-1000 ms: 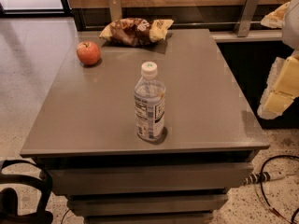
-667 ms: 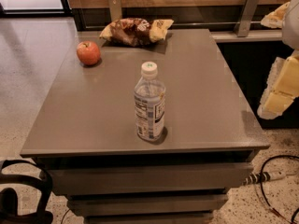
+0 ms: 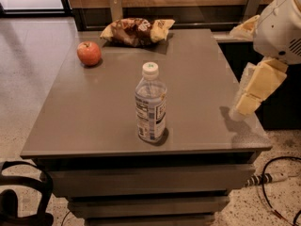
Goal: Move blue plastic bottle near brown chip bag
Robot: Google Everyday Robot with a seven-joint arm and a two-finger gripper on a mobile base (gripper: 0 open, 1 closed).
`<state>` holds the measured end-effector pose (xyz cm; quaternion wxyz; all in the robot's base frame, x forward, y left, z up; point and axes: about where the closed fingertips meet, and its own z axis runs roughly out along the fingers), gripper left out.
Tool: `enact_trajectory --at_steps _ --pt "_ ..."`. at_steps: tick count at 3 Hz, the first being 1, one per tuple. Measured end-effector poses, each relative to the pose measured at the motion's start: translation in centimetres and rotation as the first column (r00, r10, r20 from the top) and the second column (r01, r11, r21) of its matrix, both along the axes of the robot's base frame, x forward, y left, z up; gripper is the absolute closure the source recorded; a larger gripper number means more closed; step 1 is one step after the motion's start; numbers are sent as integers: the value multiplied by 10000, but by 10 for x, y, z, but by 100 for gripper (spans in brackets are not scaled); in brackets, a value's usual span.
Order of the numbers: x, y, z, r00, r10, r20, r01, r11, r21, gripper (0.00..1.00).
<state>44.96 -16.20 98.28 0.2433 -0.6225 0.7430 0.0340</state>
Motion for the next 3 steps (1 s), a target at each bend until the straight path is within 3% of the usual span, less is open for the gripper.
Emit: enact_trajectory --at_steps 1,2,3 --pt "5 40 -17 9967 773 -253 -734 9888 1298 0" --pt "10 73 -37 9911 1275 -387 -1132 9588 2605 0" --pt "15 88 -53 9889 1441 -360 -1202 9188 3760 0"
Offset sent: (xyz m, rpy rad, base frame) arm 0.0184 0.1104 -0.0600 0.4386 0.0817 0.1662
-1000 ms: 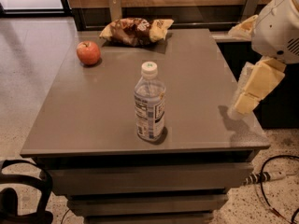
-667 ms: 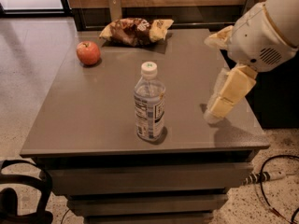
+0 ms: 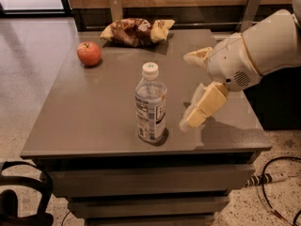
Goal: Move blue plastic bottle near brown chip bag
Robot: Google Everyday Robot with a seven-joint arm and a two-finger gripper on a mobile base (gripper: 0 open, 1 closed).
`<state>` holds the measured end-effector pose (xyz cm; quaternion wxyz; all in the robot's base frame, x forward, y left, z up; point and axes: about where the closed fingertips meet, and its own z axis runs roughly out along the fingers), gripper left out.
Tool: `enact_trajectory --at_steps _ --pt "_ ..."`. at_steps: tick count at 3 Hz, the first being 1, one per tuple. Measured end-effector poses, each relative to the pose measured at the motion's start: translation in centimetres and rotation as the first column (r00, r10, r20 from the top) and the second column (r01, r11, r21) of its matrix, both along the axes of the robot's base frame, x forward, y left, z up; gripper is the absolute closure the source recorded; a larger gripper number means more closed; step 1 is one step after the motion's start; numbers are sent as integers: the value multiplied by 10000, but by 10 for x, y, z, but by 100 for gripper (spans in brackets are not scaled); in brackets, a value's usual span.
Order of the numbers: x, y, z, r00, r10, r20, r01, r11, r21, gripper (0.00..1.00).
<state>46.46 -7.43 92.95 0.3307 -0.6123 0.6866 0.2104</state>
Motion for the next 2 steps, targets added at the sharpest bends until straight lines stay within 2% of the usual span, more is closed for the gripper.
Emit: enact_trajectory --at_steps 1,2 --pt "4 -3 -9 9999 -120 96 105 9902 1392 0" --pt "10 -15 -14 9981 -398 467 257 9622 2713 0"
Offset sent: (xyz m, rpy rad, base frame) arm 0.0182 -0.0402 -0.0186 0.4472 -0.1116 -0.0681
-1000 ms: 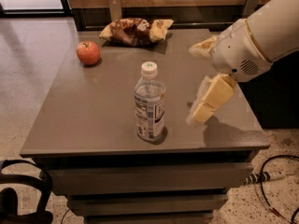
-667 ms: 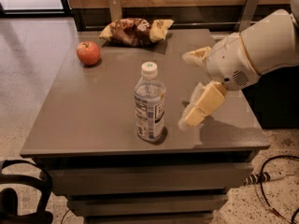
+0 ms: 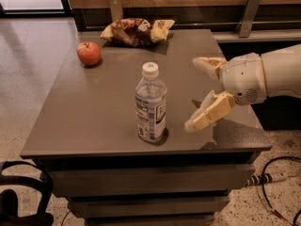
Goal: Move blue plastic bottle near brown chip bag
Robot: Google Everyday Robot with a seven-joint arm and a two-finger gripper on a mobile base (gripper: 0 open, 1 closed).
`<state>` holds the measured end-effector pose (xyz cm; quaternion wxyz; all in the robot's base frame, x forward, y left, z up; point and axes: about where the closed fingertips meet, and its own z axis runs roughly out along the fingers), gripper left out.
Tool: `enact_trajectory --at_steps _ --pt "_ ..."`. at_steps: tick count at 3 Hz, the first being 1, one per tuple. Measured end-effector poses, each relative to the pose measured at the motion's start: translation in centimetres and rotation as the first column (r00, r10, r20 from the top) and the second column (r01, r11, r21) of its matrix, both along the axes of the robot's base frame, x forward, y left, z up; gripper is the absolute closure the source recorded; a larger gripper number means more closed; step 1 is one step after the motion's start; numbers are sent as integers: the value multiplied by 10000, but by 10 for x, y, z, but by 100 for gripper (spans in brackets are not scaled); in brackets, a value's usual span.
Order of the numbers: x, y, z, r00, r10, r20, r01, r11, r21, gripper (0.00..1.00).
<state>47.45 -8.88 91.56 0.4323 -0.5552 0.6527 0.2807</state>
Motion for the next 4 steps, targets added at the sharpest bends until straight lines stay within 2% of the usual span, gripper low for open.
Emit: enact_trajectory --at_steps 1,2,4 --pt "3 -6 3 9988 -67 488 23 9958 910 0" --pt "5 3 11 9957 214 903 -333 9906 1327 0" --pt "-5 35 19 9852 1247 1176 -1391 9825 1242 0"
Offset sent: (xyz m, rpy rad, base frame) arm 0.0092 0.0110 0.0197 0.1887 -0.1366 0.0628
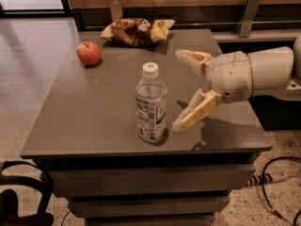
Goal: Move blue plastic bottle near brown chip bag
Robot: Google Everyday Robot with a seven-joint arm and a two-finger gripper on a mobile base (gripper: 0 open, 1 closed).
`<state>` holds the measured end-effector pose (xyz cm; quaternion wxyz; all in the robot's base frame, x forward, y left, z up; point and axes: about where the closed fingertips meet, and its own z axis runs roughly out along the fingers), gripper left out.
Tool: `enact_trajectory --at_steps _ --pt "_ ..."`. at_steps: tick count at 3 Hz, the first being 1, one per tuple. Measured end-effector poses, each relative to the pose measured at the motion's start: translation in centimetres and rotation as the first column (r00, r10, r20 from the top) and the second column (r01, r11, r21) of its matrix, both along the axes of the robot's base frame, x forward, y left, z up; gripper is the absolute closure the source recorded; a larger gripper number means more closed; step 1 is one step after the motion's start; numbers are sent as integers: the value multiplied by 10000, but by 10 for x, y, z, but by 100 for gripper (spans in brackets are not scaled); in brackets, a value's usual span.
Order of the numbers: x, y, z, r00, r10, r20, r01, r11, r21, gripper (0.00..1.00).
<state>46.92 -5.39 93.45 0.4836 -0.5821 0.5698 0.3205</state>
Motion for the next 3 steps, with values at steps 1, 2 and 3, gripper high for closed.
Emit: enact_trajectory --at_steps 1,2,3 --pt "-11 12 -2 9986 479 -235 -480 9988 -23 0" --pt "-20 25 -2 9930 1075 -492 -1066 9941 218 0" --pt "-27 39 -5 9824 1701 -773 -1657 9844 598 0"
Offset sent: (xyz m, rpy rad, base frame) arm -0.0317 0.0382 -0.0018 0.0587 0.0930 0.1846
